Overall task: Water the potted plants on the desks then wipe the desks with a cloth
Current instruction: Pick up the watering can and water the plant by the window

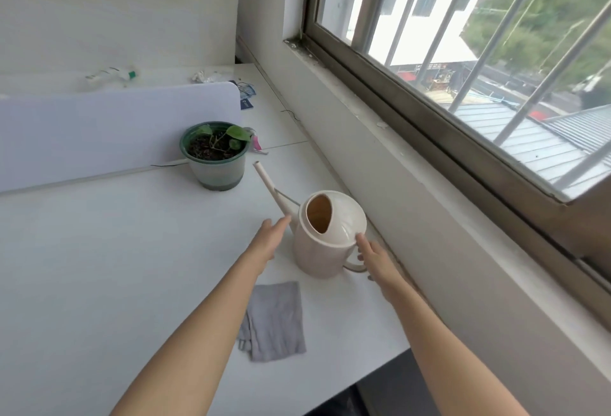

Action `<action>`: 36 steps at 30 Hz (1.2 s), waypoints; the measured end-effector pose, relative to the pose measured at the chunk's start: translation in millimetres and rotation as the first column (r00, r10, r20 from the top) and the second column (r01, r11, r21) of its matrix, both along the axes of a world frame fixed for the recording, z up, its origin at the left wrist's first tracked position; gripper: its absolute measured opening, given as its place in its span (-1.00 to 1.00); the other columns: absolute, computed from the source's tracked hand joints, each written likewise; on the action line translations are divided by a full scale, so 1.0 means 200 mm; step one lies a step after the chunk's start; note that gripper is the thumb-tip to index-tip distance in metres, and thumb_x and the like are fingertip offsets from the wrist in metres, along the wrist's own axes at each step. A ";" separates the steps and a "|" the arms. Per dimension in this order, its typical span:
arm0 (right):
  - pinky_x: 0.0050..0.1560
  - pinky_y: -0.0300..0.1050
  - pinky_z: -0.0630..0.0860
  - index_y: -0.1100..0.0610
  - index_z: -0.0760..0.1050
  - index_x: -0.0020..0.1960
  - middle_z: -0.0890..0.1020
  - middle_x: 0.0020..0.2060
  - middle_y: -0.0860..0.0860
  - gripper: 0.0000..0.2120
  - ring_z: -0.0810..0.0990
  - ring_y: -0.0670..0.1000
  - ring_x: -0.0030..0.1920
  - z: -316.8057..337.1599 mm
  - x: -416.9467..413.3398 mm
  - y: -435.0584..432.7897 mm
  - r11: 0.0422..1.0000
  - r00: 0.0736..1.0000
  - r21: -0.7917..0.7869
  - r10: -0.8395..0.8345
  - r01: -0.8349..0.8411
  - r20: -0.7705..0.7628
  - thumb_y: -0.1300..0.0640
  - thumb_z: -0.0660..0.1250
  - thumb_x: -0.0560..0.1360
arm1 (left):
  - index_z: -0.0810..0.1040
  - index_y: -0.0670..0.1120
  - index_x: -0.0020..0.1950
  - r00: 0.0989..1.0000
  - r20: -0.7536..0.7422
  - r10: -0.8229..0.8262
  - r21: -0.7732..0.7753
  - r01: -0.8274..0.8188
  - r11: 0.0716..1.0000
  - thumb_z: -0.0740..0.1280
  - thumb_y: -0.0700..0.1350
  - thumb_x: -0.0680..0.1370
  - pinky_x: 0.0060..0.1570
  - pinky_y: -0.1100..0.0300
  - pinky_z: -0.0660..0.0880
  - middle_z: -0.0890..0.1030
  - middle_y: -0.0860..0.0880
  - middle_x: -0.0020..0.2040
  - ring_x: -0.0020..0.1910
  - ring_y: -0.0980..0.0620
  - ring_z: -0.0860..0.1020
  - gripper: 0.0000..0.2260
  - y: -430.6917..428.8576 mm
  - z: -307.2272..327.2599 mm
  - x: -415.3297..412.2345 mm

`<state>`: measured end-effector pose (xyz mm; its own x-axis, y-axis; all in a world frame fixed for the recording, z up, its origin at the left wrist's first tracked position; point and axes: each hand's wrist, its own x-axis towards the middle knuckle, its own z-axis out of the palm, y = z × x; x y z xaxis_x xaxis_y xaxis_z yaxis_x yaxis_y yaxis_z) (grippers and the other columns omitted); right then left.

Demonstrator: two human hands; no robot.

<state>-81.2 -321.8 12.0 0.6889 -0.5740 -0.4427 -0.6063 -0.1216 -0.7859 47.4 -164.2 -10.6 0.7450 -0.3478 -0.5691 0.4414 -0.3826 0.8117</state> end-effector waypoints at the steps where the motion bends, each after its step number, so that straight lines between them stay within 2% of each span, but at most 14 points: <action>1: 0.02 -0.12 0.28 0.17 0.39 0.13 0.46 0.05 0.08 -0.59 0.40 0.03 0.03 -0.01 0.00 -0.01 0.999 1.000 0.044 -0.005 0.004 0.005 -0.16 0.09 0.55 | 0.02 -0.06 0.52 0.999 -0.044 0.011 -0.039 -0.013 0.999 0.14 0.21 0.53 0.31 -0.03 0.29 0.18 -0.06 0.51 0.43 -0.13 0.23 -0.34 -0.02 -0.01 0.01; 3: 0.09 -0.10 0.26 0.16 0.39 0.18 0.45 0.08 0.07 -0.57 0.39 0.03 0.09 -0.03 0.00 -0.04 0.995 1.000 0.103 0.001 -0.001 0.001 -0.16 0.11 0.54 | -0.10 -0.02 0.53 0.993 -0.111 0.032 -0.106 -0.044 0.993 0.20 0.24 0.49 0.34 -0.06 0.25 0.10 -0.05 0.53 0.46 -0.13 0.18 -0.24 -0.07 -0.03 0.03; 6: 0.12 -0.10 0.26 0.13 0.43 0.05 0.48 0.01 0.03 -0.61 0.41 0.01 0.06 -0.04 0.01 -0.09 0.990 0.999 0.139 0.040 -0.038 -0.017 -0.20 0.19 0.49 | -0.20 0.03 0.53 0.982 -0.170 0.087 -0.187 -0.119 0.975 0.29 0.26 0.43 0.36 -0.09 0.22 0.06 -0.03 0.55 0.48 -0.12 0.14 -0.12 -0.11 -0.05 0.06; 9: -0.04 -0.16 0.32 0.08 0.44 -0.23 0.45 -0.25 -0.05 -0.60 0.40 -0.09 -0.20 -0.03 0.02 -0.12 0.987 0.998 0.151 0.063 -0.061 -0.010 -0.27 0.23 0.29 | -0.24 0.05 0.52 0.967 -0.218 0.130 -0.269 -0.188 0.945 0.36 0.19 0.41 0.38 -0.11 0.18 0.04 -0.04 0.55 0.50 -0.11 0.10 -0.07 -0.13 -0.07 0.10; 12: -0.17 -0.21 0.32 0.08 0.44 -0.29 0.43 -0.29 -0.04 -0.69 0.39 -0.04 -0.20 -0.05 0.04 -0.14 0.981 0.997 0.178 0.065 -0.072 0.046 -0.17 0.29 0.38 | -0.24 0.07 0.51 0.954 -0.267 0.139 -0.303 -0.220 0.927 0.39 0.13 0.41 0.41 -0.13 0.15 0.06 -0.04 0.55 0.51 -0.10 0.08 -0.06 -0.14 -0.08 0.14; 14: 0.03 -0.16 0.30 0.06 0.47 -0.24 0.47 -0.21 -0.04 -0.79 0.40 0.01 -0.06 -0.06 0.06 -0.15 0.972 0.995 0.233 0.017 -0.039 0.094 -0.02 0.26 0.51 | -0.10 0.08 0.52 0.942 -0.310 0.130 -0.348 -0.240 0.906 0.42 0.10 0.40 0.41 -0.17 0.15 0.24 -0.02 0.48 0.47 -0.09 0.18 -0.12 -0.16 -0.09 0.15; 16: 0.18 -0.08 0.25 0.12 0.52 -0.16 0.52 -0.12 0.02 -0.83 0.40 0.04 0.04 -0.04 0.10 -0.14 0.961 0.991 0.277 -0.051 0.014 0.126 0.05 0.25 0.51 | 0.25 0.04 0.40 0.937 -0.323 0.136 -0.381 -0.260 0.887 0.40 0.07 0.42 0.35 -0.09 0.22 0.46 0.02 0.25 0.36 -0.06 0.34 -0.40 -0.16 -0.09 0.16; 19: 0.23 0.02 0.30 0.11 0.53 -0.21 0.54 -0.05 0.09 -0.84 0.44 0.07 0.10 0.02 0.18 -0.14 0.960 0.982 0.268 -0.125 0.083 0.144 0.04 0.33 0.47 | 0.42 0.08 0.09 0.932 -0.323 0.164 -0.367 -0.283 0.886 0.38 0.11 0.42 0.15 0.00 0.27 0.48 0.01 0.11 0.15 -0.05 0.42 -0.70 -0.14 -0.06 0.17; 21: 0.11 -0.03 0.37 0.13 0.53 -0.25 0.54 -0.09 0.08 -0.82 0.45 0.07 0.09 0.08 0.24 -0.14 0.960 0.975 0.263 -0.140 0.091 0.174 0.04 0.34 0.46 | 0.41 0.06 0.10 0.925 -0.325 0.198 -0.362 -0.315 0.877 0.34 0.13 0.45 0.09 0.04 0.28 0.48 0.00 0.08 0.05 -0.02 0.44 -0.70 -0.11 -0.04 0.18; 24: -0.24 -0.18 0.39 0.36 0.55 -0.09 0.55 -0.14 0.07 -0.69 0.46 0.06 0.06 0.18 0.29 -0.13 0.963 0.963 0.263 -0.124 0.059 0.239 0.07 0.33 0.47 | 0.44 0.01 0.10 0.900 -0.355 0.253 -0.404 -0.392 0.827 0.29 0.18 0.47 0.12 0.02 0.30 0.49 -0.01 -0.08 -0.10 0.02 0.46 -0.68 -0.08 0.02 0.23; 28: 0.11 -0.07 0.35 0.14 0.55 -0.24 0.56 -0.22 -0.03 -0.82 0.48 0.00 0.00 0.29 0.33 -0.09 0.968 0.960 0.244 -0.015 -0.056 0.279 0.13 0.28 0.50 | 0.32 0.04 0.40 0.878 -0.316 0.360 -0.489 -0.475 0.731 0.11 0.30 0.49 0.23 0.00 0.31 0.53 -0.05 0.01 0.00 -0.02 0.49 -0.43 -0.06 0.07 0.30; 29: 0.09 -0.08 0.32 0.11 0.56 -0.24 0.57 -0.22 -0.06 -0.82 0.48 -0.02 -0.03 0.31 0.34 -0.08 0.966 0.956 0.244 0.010 -0.085 0.292 0.16 0.26 0.51 | 0.30 0.06 0.42 0.877 -0.296 0.379 -0.509 -0.480 0.714 0.07 0.31 0.50 0.29 -0.02 0.31 0.53 -0.06 0.08 0.05 -0.03 0.49 -0.43 -0.06 0.09 0.31; 32: -0.11 -0.25 0.36 0.09 0.58 -0.20 0.61 -0.18 -0.09 -0.81 0.51 -0.12 -0.07 0.36 0.37 -0.05 0.956 0.937 0.245 0.071 -0.161 0.341 0.20 0.23 0.52 | 0.31 0.11 0.42 0.879 -0.239 0.413 -0.556 -0.472 0.684 -0.02 0.31 0.53 0.14 0.04 0.38 0.52 -0.07 0.26 0.12 -0.02 0.49 -0.47 -0.06 0.13 0.33; 36: -0.47 -0.52 0.40 0.25 0.56 0.00 0.58 0.05 0.05 -0.82 0.52 -0.20 -0.12 0.41 0.42 -0.01 0.963 0.928 0.196 0.107 -0.186 0.358 0.21 0.21 0.54 | 0.33 0.09 0.41 0.869 -0.240 0.432 -0.578 -0.485 0.656 -0.06 0.30 0.54 -0.17 0.18 0.39 0.53 -0.04 0.20 0.02 0.06 0.50 -0.46 -0.06 0.14 0.35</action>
<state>3.4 -323.8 93.8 0.8892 -0.3693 -0.2700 -0.2854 0.0135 -0.9583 117.4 -176.6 18.0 0.8691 -0.2585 -0.4218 0.4946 0.4414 0.7487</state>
